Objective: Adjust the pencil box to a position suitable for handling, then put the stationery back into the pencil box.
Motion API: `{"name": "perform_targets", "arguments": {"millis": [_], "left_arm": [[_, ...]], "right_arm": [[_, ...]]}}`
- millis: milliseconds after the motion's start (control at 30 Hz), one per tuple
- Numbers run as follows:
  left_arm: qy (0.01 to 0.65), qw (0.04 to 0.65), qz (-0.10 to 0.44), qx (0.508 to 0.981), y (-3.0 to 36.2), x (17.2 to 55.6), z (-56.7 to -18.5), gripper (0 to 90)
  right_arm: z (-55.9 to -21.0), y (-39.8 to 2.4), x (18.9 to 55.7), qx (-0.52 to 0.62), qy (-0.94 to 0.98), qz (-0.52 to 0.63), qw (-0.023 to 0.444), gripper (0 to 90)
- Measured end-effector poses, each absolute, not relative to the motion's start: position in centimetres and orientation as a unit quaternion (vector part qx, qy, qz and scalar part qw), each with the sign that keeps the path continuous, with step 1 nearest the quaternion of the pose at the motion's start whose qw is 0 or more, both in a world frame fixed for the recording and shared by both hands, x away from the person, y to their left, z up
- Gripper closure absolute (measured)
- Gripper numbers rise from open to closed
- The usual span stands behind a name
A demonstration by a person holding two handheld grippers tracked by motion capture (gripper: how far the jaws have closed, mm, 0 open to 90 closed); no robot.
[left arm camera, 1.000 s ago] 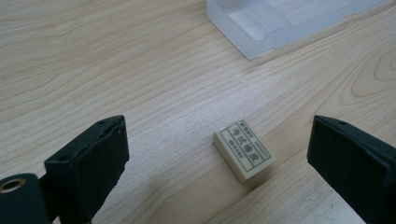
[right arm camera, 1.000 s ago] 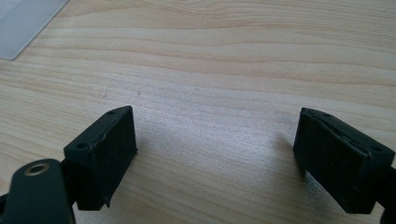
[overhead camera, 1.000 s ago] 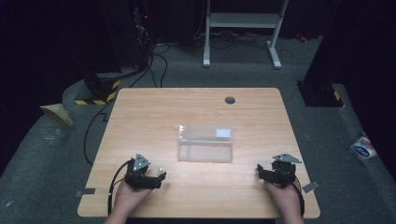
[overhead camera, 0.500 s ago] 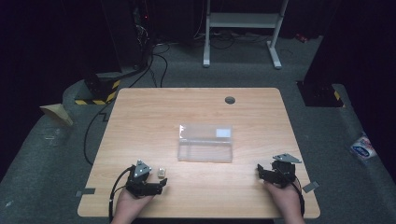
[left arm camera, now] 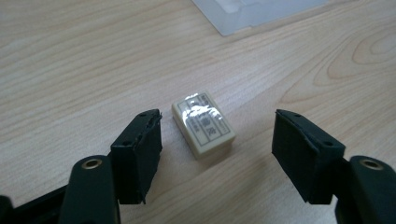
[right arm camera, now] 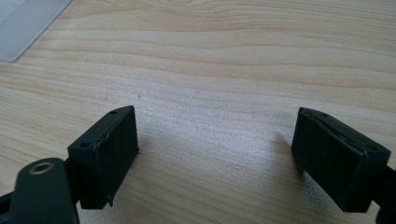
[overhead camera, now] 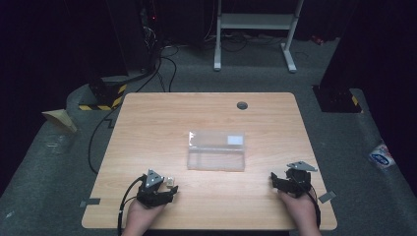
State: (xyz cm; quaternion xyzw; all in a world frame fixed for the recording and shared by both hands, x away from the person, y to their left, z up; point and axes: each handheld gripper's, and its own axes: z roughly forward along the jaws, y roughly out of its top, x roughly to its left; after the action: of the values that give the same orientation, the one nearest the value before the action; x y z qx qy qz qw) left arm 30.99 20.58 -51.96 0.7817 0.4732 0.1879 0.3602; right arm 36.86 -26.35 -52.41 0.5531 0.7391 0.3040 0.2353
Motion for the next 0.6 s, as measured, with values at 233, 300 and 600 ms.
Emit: {"name": "perform_targets", "arguments": {"millis": [233, 300, 600], "left_arm": [[0.474, 0.35, 0.203, 0.782, 20.41, 31.16, -52.16, 44.0], [0.472, 0.35, 0.204, 0.783, 20.44, 31.15, -52.15, 47.4], [0.468, 0.351, 0.204, 0.785, 20.64, 31.31, -52.29, 59.0]], "right_arm": [[-52.4, -26.35, 36.8, 0.554, 0.738, 0.304, 0.236, 15.0], [-52.4, -26.35, 36.8, 0.554, 0.738, 0.304, 0.236, 15.1], [-52.41, -26.38, 36.76, 0.554, 0.738, 0.304, 0.237, 15.5]]}}
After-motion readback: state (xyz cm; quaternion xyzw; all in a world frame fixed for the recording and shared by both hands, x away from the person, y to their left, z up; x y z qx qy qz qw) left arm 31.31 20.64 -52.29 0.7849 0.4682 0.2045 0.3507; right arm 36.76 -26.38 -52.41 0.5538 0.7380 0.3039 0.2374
